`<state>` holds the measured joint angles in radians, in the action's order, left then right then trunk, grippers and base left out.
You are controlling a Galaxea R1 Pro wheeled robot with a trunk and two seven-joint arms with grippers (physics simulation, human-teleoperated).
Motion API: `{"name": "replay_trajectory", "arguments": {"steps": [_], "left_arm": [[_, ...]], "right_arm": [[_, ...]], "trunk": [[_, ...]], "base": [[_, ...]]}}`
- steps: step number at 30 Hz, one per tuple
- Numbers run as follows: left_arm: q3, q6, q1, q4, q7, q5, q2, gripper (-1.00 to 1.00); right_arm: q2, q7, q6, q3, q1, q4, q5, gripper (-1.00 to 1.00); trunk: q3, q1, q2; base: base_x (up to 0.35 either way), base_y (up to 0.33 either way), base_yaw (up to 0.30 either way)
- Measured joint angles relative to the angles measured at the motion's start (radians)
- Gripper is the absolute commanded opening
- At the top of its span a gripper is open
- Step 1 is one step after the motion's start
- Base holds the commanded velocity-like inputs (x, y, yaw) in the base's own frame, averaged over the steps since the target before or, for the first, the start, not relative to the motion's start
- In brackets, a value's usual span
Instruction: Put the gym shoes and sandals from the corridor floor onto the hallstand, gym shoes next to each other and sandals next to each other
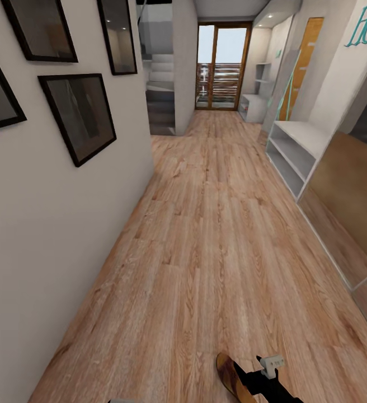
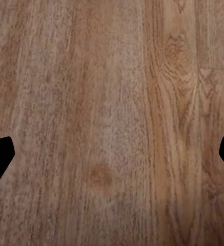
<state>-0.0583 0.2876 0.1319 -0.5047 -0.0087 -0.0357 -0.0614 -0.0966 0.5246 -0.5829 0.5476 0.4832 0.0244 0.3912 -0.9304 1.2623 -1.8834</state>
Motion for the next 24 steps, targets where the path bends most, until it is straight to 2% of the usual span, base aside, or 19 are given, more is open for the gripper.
{"name": "replay_trajectory", "arguments": {"steps": [24], "left_arm": [[0.0, 0.0, 0.0, 0.0, 0.001, 0.0, 0.0, 1.0]], "right_arm": [[0.0, 0.001, 0.0, 0.0, 0.0, 0.0, 0.0, 1.0]], "trunk": [[0.0, 0.0, 0.0]], "base": [[0.006, -0.008, 0.0]]}}
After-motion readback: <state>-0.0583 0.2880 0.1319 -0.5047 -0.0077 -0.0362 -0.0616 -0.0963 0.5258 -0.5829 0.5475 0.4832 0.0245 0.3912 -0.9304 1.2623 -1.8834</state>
